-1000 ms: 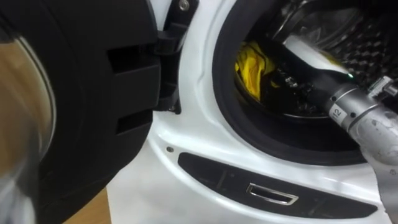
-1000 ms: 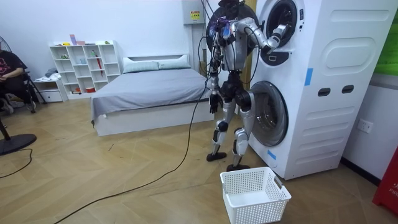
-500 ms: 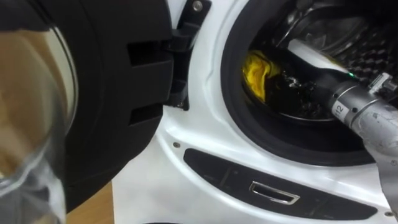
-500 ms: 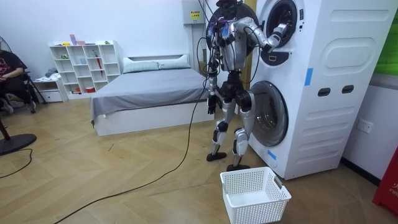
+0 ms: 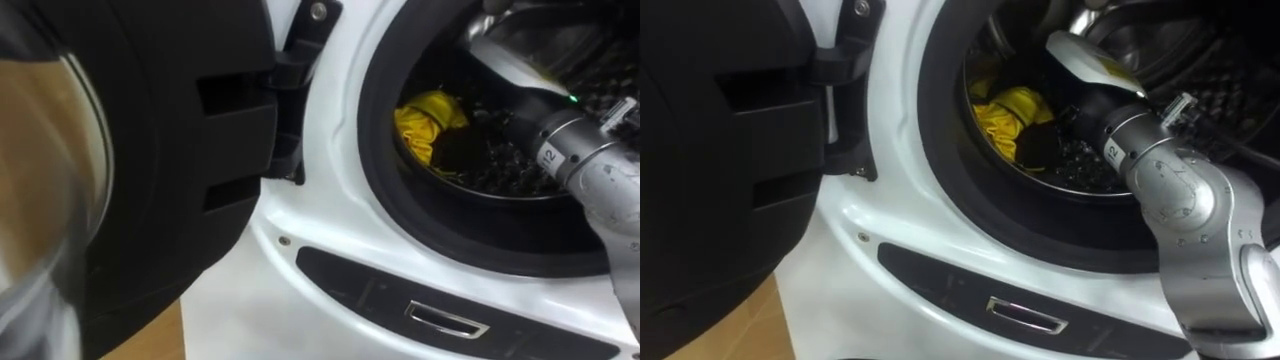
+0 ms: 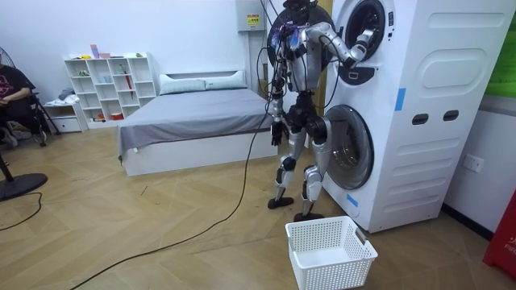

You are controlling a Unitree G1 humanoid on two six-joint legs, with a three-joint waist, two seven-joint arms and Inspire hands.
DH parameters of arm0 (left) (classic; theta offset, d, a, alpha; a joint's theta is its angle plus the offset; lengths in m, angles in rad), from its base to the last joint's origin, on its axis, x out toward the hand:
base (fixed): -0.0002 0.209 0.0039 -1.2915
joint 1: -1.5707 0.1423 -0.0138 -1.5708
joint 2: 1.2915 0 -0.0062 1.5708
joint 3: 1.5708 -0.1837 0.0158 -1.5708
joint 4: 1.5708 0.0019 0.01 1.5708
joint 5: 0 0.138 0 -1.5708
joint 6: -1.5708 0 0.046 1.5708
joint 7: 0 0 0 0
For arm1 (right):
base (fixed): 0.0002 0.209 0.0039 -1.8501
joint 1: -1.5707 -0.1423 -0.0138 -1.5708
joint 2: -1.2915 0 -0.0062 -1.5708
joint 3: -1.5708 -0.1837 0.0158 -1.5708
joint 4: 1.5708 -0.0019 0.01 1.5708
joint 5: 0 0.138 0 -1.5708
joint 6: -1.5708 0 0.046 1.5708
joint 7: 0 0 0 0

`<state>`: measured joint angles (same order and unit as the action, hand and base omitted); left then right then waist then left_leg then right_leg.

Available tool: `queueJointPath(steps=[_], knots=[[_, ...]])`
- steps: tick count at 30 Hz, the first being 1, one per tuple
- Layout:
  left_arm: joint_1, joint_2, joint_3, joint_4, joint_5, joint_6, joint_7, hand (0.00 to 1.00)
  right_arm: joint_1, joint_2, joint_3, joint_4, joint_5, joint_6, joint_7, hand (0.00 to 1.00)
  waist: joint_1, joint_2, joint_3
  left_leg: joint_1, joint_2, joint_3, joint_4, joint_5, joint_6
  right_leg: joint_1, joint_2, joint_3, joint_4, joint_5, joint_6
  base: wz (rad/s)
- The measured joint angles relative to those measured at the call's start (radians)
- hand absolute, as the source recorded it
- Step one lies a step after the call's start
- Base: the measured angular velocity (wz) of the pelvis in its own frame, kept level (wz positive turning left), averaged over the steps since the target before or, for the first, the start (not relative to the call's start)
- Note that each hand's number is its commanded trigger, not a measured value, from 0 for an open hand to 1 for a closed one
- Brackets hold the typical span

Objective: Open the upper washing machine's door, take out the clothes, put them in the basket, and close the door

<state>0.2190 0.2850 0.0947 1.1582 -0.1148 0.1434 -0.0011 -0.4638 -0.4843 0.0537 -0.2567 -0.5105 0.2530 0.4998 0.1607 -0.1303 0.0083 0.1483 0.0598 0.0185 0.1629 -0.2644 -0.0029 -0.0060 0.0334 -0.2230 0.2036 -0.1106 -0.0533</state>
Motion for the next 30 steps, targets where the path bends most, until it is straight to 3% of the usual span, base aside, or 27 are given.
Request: queueJointPath(steps=[5, 13, 19, 25, 27, 30], knots=[[0.003, -0.001, 0.006, 0.000, 0.000, 0.000, 0.031, 0.00, 0.015, 0.000, -0.013, -0.017, 0.033, -0.002, -0.002, 1.00, -0.016, 0.006, 0.0001, 0.000, 0.000, 0.001, 0.000, 0.000, 0.000, 0.000, 0.000, 0.001, -0.002, 0.000, 0.000, 0.01], [-0.004, -0.003, 0.047, -0.002, 0.000, -0.003, 0.033, 0.00, 0.068, 0.001, -0.041, -0.057, 0.083, -0.011, -0.020, 1.00, -0.028, 0.027, -0.0101, 0.004, 0.002, 0.010, 0.002, 0.000, 0.000, 0.002, 0.000, 0.000, -0.002, 0.000, 0.001, 0.01], [0.011, -0.031, 0.060, 0.006, 0.000, -0.012, 0.033, 0.00, 0.199, 0.011, -0.112, -0.189, 0.067, -0.016, -0.035, 1.00, -0.029, 0.029, -0.0089, 0.013, 0.002, 0.039, -0.003, 0.000, 0.000, 0.006, -0.001, 0.026, -0.001, 0.001, 0.005, 0.01], [0.011, -0.043, 0.058, 0.022, -0.002, -0.025, 0.039, 0.00, 0.305, 0.026, -0.171, -0.247, 0.122, -0.082, -0.091, 1.00, -0.060, 0.043, -0.0067, 0.019, 0.010, 0.088, -0.014, -0.003, 0.004, 0.010, 0.001, 0.031, -0.003, 0.003, 0.009, 0.03], [0.017, -0.046, 0.058, 0.023, -0.002, -0.041, 0.040, 0.00, 0.341, 0.054, -0.198, -0.278, 0.122, -0.109, -0.098, 1.00, -0.076, 0.056, -0.0133, 0.020, 0.013, 0.097, -0.015, -0.003, 0.004, 0.013, 0.002, 0.038, -0.002, 0.003, 0.010, 0.14], [0.018, -0.056, 0.060, 0.021, -0.002, -0.045, 0.040, 0.00, 0.354, 0.056, -0.209, -0.303, 0.127, -0.133, -0.099, 1.00, -0.079, 0.072, -0.0134, 0.027, 0.014, 0.149, -0.010, -0.002, 0.004, 0.013, 0.005, 0.085, -0.002, 0.004, 0.010, -0.02]])
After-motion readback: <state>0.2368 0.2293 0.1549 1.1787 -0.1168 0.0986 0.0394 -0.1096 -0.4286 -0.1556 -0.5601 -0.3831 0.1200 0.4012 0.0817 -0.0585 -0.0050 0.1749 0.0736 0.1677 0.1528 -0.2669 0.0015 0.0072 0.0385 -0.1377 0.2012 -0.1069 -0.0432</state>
